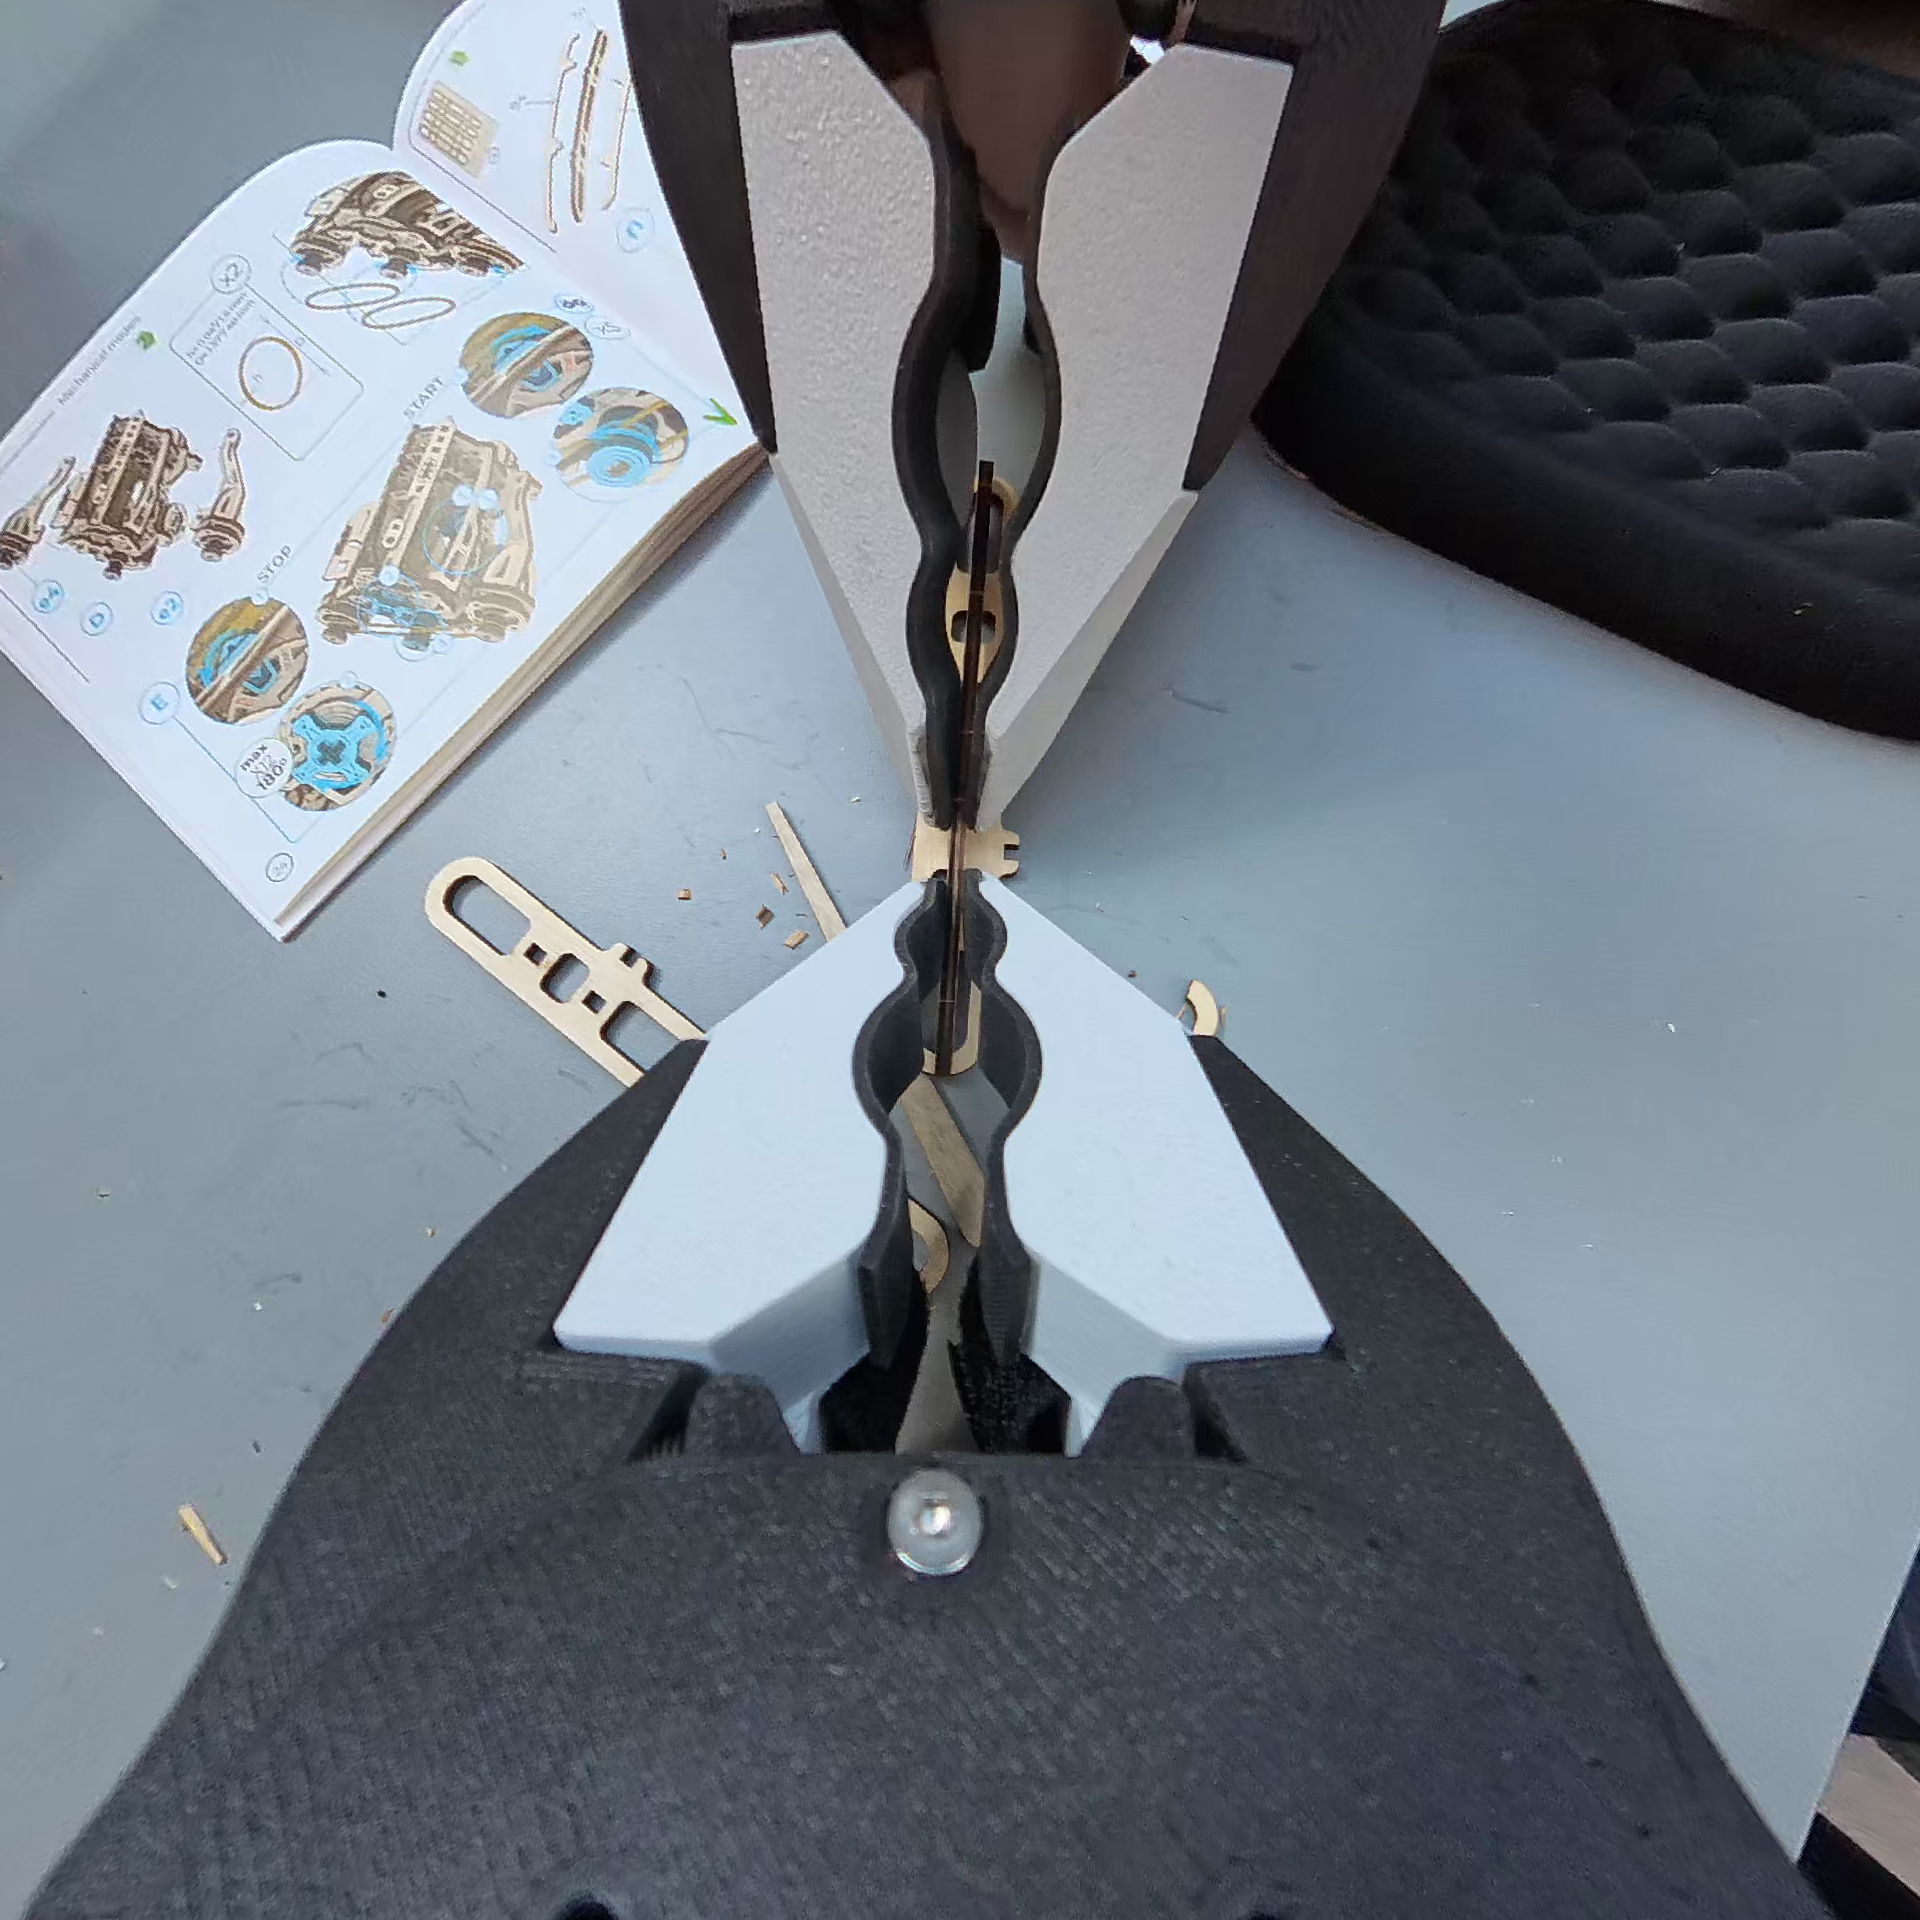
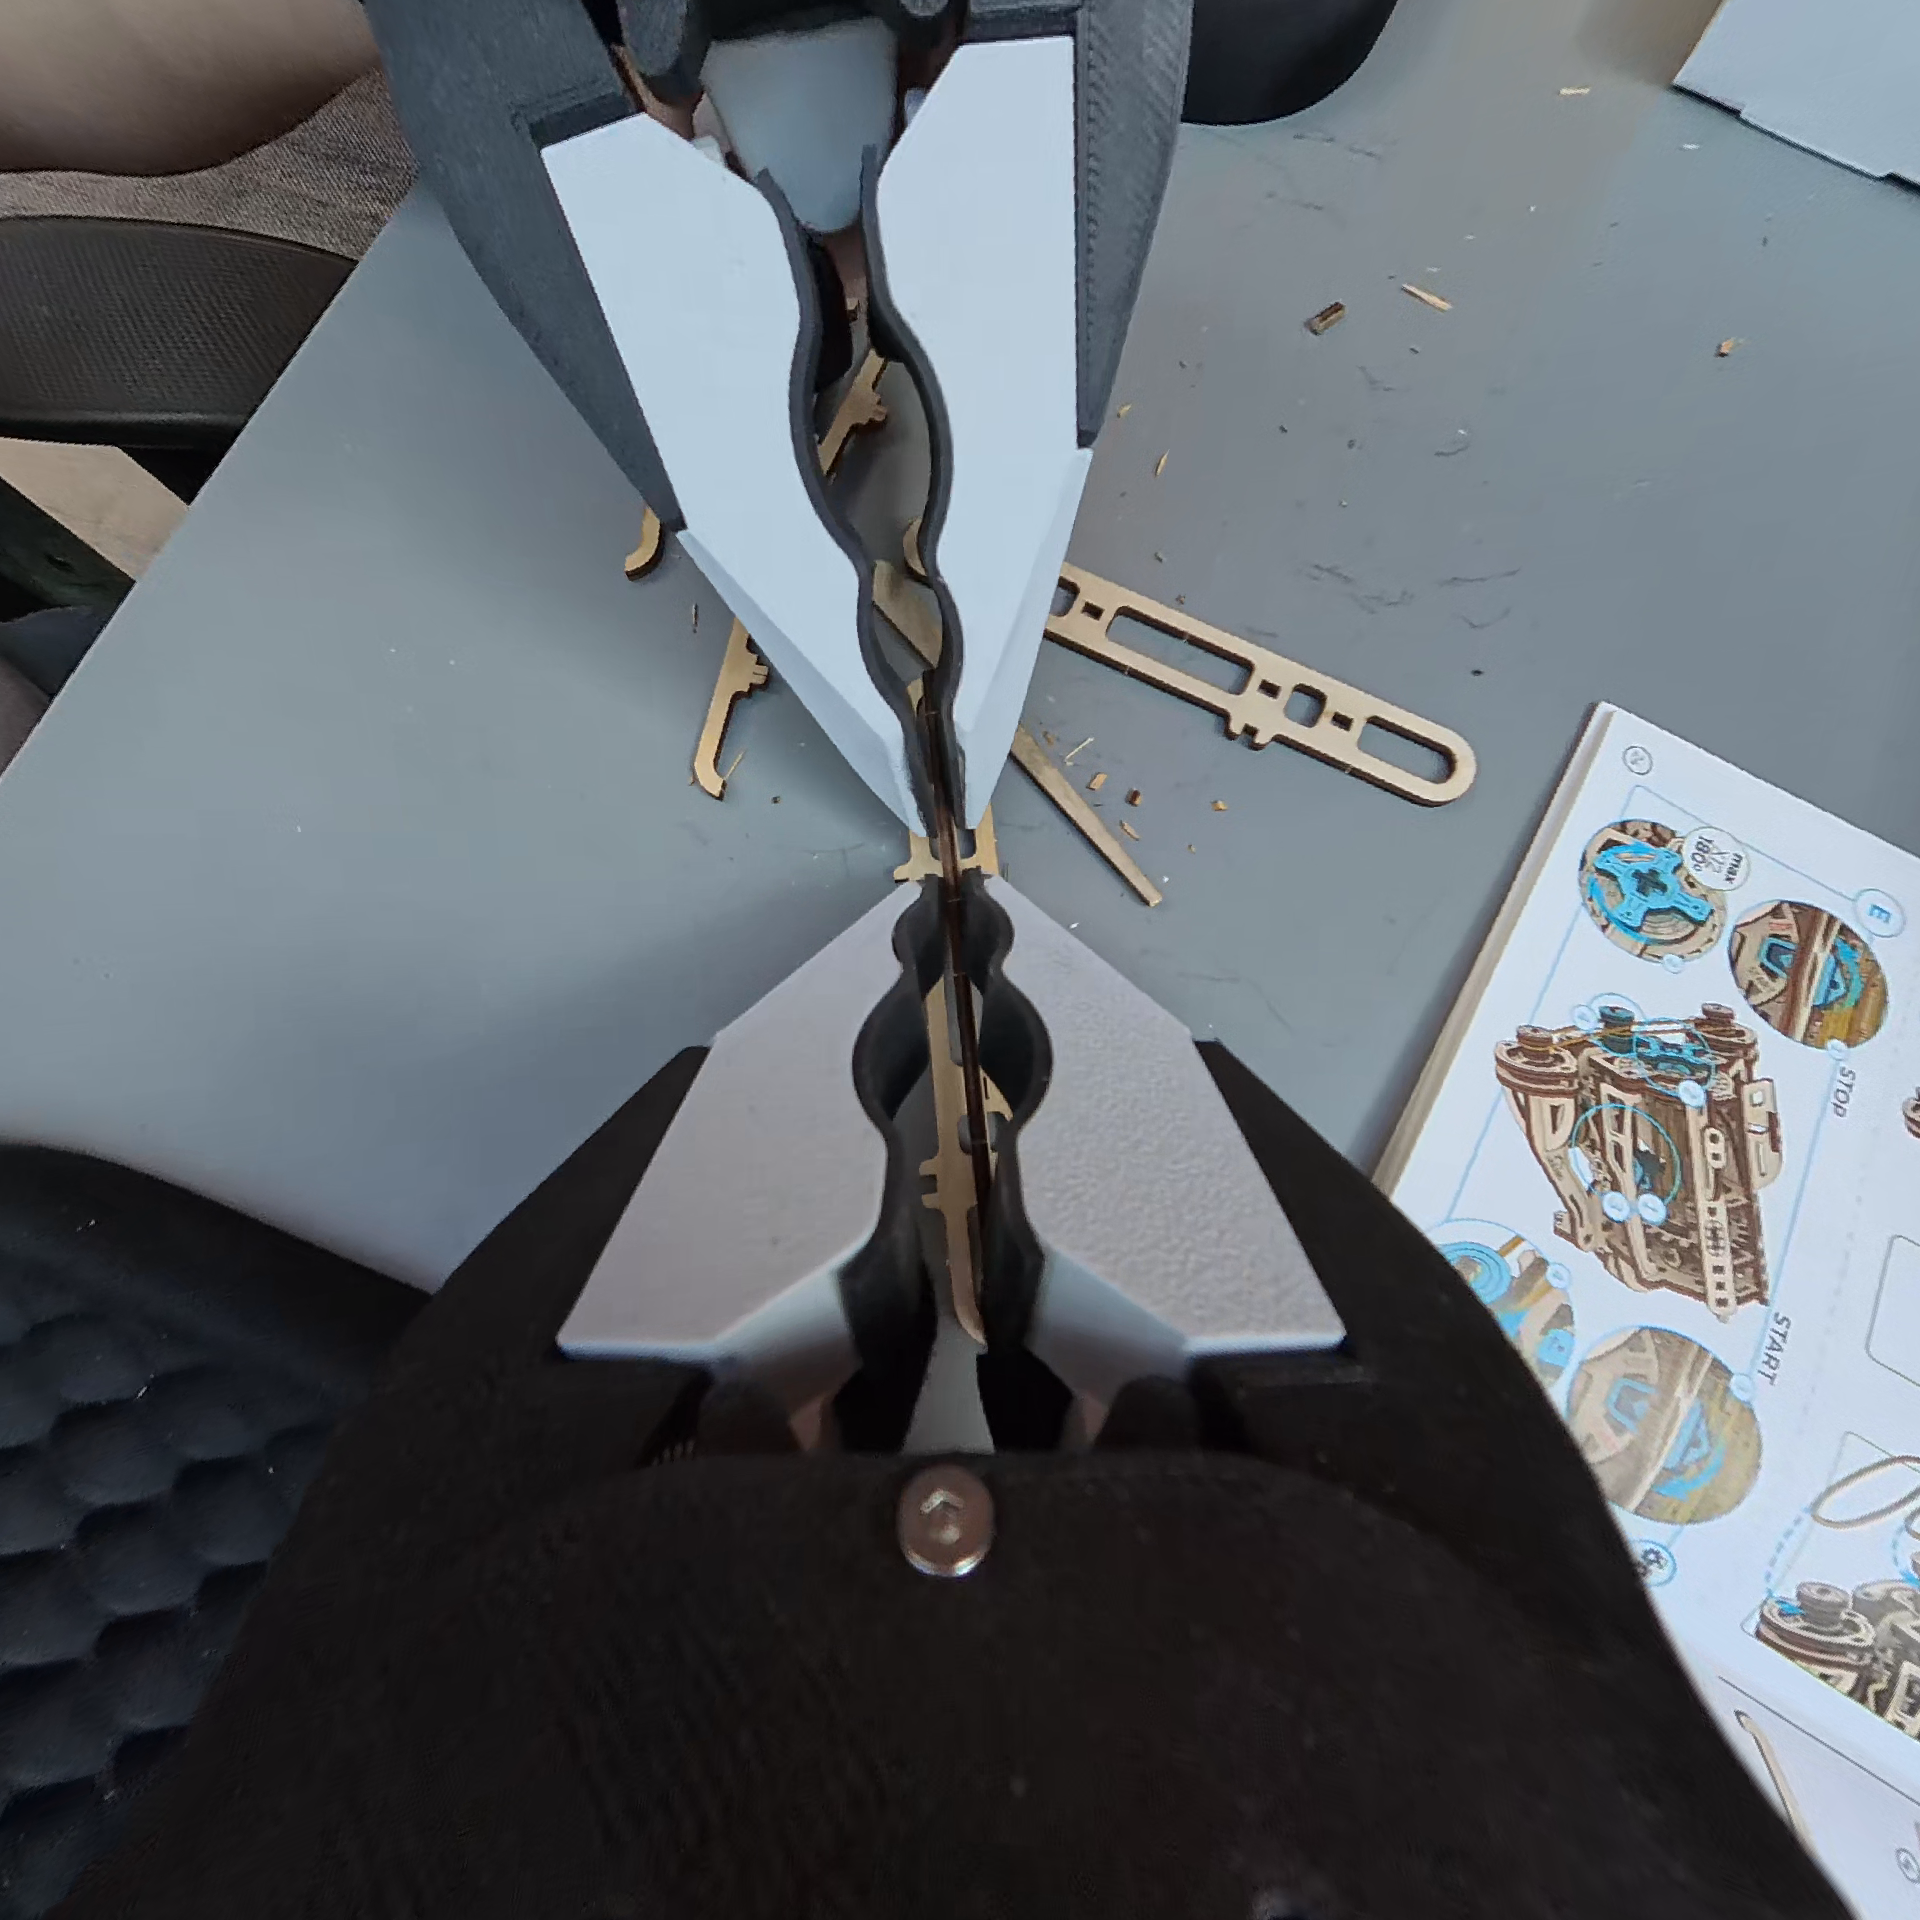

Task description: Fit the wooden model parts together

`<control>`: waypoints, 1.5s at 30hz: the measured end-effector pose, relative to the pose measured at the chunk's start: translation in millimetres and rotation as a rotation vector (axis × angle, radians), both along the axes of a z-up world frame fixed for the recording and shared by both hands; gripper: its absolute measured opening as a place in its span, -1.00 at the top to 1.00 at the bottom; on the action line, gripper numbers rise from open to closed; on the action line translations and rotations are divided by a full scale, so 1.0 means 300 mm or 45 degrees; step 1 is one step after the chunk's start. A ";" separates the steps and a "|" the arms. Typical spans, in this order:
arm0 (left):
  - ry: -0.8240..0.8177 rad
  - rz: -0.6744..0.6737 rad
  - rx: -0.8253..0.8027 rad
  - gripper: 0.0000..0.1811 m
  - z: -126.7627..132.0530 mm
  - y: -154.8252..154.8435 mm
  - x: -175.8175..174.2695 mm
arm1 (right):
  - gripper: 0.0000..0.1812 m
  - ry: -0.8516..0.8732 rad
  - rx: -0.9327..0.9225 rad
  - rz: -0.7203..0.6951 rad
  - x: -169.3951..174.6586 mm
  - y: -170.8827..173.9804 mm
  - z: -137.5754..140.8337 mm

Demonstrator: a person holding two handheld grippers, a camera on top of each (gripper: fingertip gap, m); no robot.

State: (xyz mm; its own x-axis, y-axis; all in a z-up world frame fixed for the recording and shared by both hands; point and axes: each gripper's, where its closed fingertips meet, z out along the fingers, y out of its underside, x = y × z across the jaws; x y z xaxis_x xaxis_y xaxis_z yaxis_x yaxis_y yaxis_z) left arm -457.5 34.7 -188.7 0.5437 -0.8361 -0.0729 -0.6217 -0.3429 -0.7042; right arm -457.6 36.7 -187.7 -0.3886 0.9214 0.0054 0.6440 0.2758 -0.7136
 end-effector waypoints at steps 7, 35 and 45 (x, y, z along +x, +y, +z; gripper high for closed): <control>-0.032 -0.002 -0.011 0.99 -0.001 -0.001 0.000 | 0.99 -0.042 0.004 0.005 0.001 0.000 -0.003; -0.014 0.006 -0.011 0.99 -0.004 -0.001 -0.001 | 0.98 -0.076 0.080 -0.013 0.002 0.000 -0.008; 0.001 0.003 -0.014 0.99 -0.006 -0.001 -0.002 | 0.98 -0.109 0.123 -0.019 0.003 0.000 -0.010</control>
State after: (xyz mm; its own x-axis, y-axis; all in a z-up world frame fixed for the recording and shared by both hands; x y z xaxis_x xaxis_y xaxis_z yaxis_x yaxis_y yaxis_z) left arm -458.0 34.4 -190.4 0.5455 -0.8356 -0.0642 -0.6215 -0.3520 -0.6998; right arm -456.8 36.8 -190.8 -0.3775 0.9240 0.0615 0.7062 0.3302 -0.6263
